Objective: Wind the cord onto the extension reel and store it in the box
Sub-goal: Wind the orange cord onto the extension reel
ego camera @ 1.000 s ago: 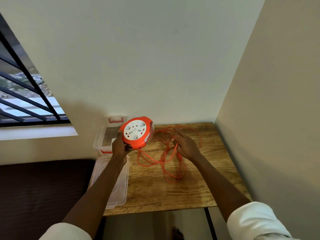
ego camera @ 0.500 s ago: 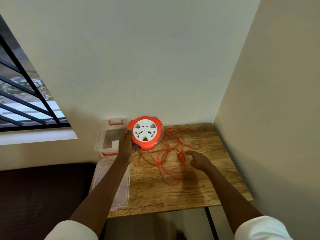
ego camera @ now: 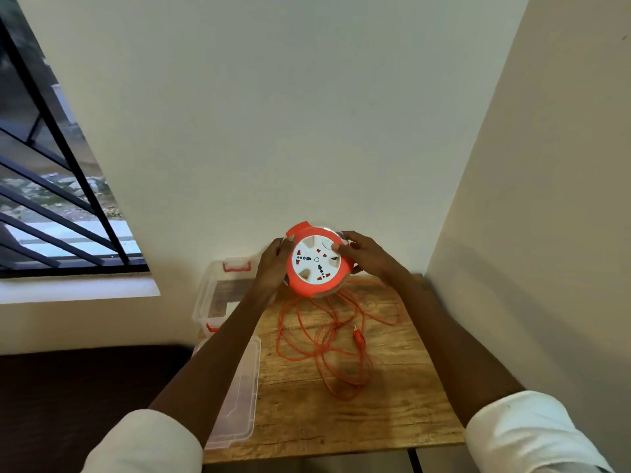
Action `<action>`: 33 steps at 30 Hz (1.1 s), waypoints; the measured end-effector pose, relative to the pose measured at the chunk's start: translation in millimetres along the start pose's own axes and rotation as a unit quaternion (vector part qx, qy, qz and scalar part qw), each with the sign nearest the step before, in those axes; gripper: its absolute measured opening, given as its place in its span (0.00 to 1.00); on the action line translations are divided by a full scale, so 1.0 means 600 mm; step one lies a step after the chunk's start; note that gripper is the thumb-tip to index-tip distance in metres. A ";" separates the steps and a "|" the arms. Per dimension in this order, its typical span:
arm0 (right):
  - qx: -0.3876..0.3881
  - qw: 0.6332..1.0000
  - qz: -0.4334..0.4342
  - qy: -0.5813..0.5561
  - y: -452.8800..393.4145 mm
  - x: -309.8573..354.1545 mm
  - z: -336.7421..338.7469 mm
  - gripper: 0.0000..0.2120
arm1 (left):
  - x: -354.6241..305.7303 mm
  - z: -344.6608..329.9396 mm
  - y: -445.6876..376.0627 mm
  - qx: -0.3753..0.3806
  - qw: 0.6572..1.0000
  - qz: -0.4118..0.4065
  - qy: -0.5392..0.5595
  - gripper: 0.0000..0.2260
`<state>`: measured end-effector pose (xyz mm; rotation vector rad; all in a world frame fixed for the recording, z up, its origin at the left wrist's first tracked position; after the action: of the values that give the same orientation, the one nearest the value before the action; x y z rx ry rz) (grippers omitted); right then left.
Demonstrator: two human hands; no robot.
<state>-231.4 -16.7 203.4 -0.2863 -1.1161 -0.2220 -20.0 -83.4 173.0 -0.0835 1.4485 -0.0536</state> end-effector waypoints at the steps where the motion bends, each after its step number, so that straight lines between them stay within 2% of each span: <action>1: -0.003 1.000 0.000 -0.012 -0.008 0.008 0.003 0.16 | -0.010 -0.001 -0.004 -0.004 1.000 0.006 0.011 0.16; 3: -0.010 0.999 0.003 -0.035 -0.023 0.022 0.011 0.15 | -0.030 -0.003 -0.011 -0.039 0.999 -0.004 0.021 0.15; 6: -0.047 0.997 -0.009 -0.065 -0.041 0.031 0.021 0.15 | -0.047 0.009 0.000 -0.185 0.980 -0.062 0.030 0.11; 7: -0.067 0.994 -0.019 -0.083 -0.045 0.032 0.024 0.15 | -0.046 0.010 0.008 -0.201 0.976 -0.076 0.035 0.07; 9: -0.110 0.984 -0.046 -0.132 -0.047 0.026 0.030 0.18 | -0.029 -0.005 0.022 -0.131 0.988 -0.059 0.054 0.10; 12: -0.169 0.961 -0.080 -0.205 -0.045 0.012 0.035 0.23 | 0.000 -0.041 0.039 0.037 0.997 0.064 0.037 0.14; 14: -0.186 0.945 -0.095 -0.252 -0.042 0.008 0.039 0.23 | 0.008 -0.060 0.039 0.084 0.988 0.125 0.034 0.13; 19: -0.188 0.936 -0.097 -0.280 -0.034 0.000 0.066 0.23 | 0.017 -0.065 0.023 0.028 0.992 0.119 0.029 0.13; 22: -0.184 0.939 -0.102 -0.272 -0.021 -0.015 0.081 0.24 | 0.030 -0.068 0.026 0.033 0.994 0.105 -0.028 0.16; 25: -0.193 0.938 -0.116 -0.263 -0.012 -0.039 0.089 0.25 | 0.045 -0.071 0.030 0.047 0.993 0.084 -0.071 0.24; 27: -0.202 0.935 -0.128 -0.262 -0.005 -0.055 0.092 0.26 | 0.049 -0.073 0.029 0.057 0.993 0.103 -0.013 0.29; 29: -0.205 0.927 -0.140 -0.282 0.003 -0.071 0.089 0.25 | 0.043 -0.072 0.027 0.034 0.984 0.135 0.107 0.36; 33: -0.193 0.882 -0.154 -0.401 0.021 -0.083 0.065 0.22 | 0.005 -0.078 0.021 0.003 0.975 0.091 0.201 0.42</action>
<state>-281.9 10.1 172.6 -0.5869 -1.9479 -0.6547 -65.9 -72.5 163.1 0.0704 1.8553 0.0811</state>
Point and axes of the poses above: each hand's wrist, its own y-axis away from the middle knuckle, its own z-axis out of the back of the hand, x = y × z, the point moved 4 cm from there along -y, towards the middle knuckle, and after that the axes turned 14 degrees about -x, right-handed, at the moved point
